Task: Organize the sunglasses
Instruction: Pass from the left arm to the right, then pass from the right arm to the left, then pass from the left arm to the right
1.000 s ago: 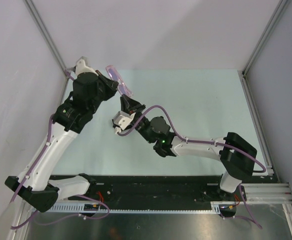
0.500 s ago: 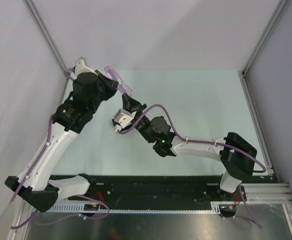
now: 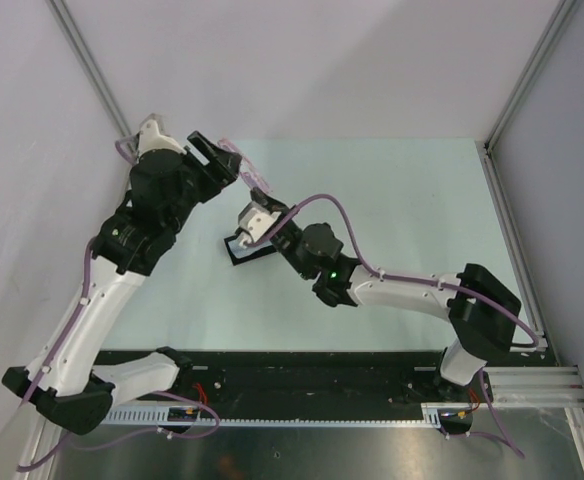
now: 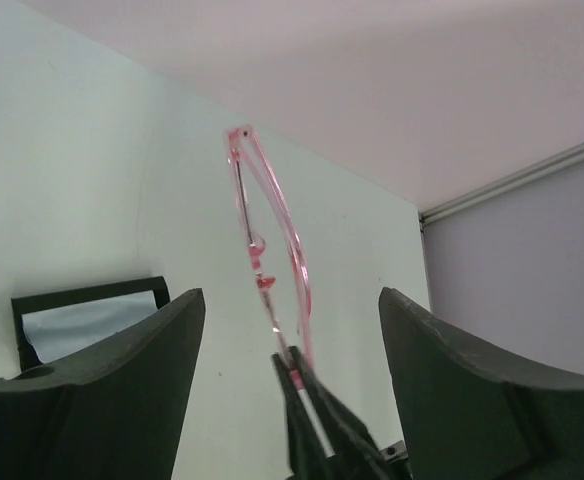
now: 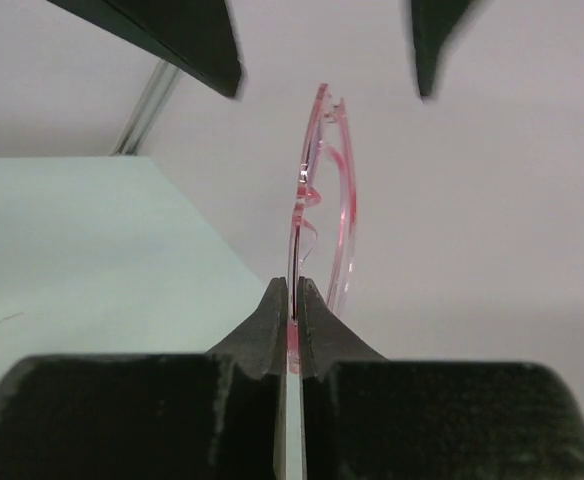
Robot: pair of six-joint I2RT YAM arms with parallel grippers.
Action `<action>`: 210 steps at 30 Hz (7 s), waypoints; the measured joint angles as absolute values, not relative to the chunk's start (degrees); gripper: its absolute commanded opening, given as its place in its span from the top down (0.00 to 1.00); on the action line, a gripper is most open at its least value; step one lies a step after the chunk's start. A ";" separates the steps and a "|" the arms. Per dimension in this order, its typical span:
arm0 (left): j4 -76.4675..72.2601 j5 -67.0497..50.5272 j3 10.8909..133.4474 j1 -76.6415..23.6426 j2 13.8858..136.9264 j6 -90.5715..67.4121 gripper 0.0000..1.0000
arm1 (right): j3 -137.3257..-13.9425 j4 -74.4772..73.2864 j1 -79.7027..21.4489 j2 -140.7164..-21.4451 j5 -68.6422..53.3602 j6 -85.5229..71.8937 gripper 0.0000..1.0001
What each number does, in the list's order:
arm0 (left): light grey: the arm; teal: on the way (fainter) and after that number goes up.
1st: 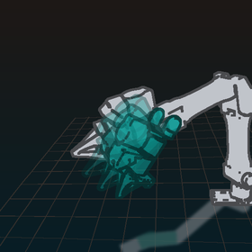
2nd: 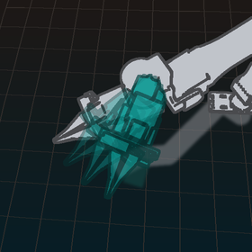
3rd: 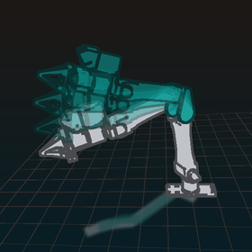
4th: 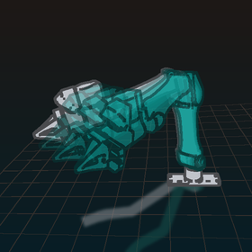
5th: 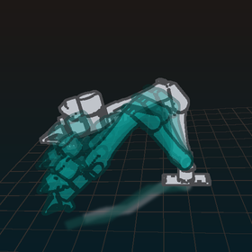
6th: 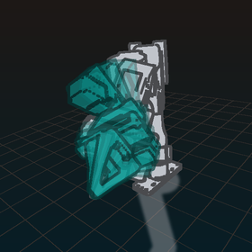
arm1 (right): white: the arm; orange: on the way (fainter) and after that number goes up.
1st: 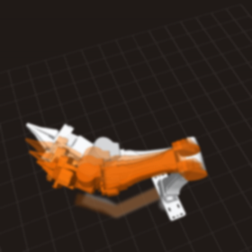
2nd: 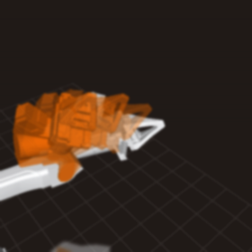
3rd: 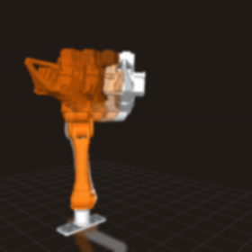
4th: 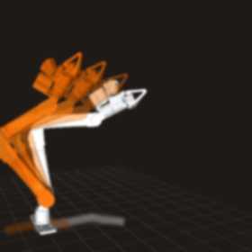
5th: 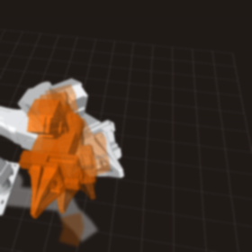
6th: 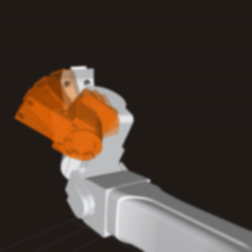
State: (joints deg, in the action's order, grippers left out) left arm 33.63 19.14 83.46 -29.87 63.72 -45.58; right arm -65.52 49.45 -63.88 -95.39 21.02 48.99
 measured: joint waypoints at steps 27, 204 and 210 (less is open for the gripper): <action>27.11 -48.34 88.20 -11.46 64.49 -10.37 0.23 | -69.67 20.88 -30.74 -82.46 -48.82 -22.59 1.00; -30.48 -61.41 54.22 -12.93 61.91 -55.18 1.00 | -104.33 -13.65 -31.46 -89.08 -52.97 -23.97 0.48; -30.37 -60.90 54.24 -12.93 61.91 -55.00 1.00 | -104.33 -12.36 -33.69 -89.80 -54.52 -25.12 0.45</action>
